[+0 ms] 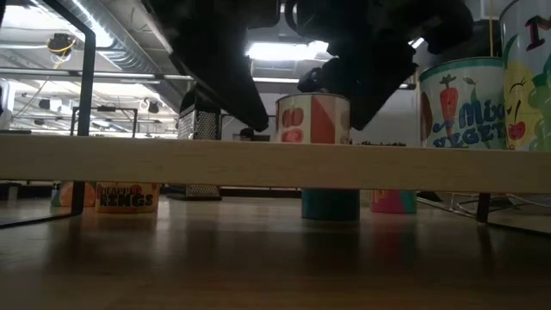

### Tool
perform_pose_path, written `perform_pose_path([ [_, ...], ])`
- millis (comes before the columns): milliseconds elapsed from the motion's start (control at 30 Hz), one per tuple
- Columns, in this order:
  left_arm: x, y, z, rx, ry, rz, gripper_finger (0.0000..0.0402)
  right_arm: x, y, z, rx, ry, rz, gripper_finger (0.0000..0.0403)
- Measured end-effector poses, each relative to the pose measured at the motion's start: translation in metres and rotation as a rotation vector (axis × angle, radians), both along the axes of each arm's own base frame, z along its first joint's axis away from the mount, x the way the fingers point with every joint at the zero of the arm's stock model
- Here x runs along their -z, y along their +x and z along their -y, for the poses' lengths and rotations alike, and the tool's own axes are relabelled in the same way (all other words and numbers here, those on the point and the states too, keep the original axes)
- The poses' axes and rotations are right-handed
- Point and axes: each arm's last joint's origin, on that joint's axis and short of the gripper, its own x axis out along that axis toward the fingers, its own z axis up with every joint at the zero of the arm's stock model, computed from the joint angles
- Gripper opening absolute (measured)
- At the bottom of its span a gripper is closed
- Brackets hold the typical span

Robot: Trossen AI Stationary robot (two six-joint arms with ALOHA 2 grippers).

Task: Pick and place cans onto a shelf
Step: Put the top canned diced tomatoes on the shelf

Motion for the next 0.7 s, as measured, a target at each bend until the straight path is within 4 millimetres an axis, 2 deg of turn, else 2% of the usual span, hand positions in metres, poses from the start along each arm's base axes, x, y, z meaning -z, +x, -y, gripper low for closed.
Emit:
perform_pose_path([
  [333,-0.0013,0.0004,0.0055,0.076,-0.085,-0.003,0.0070,-0.0022,0.0025,0.0025,0.036,-0.084,0.031,0.0107],
  [700,-0.0037,0.0035,0.0023,0.011,-0.027,0.050,0.0070,-0.0033,0.0032,-0.0011,-0.002,0.014,0.031,0.0107],
])
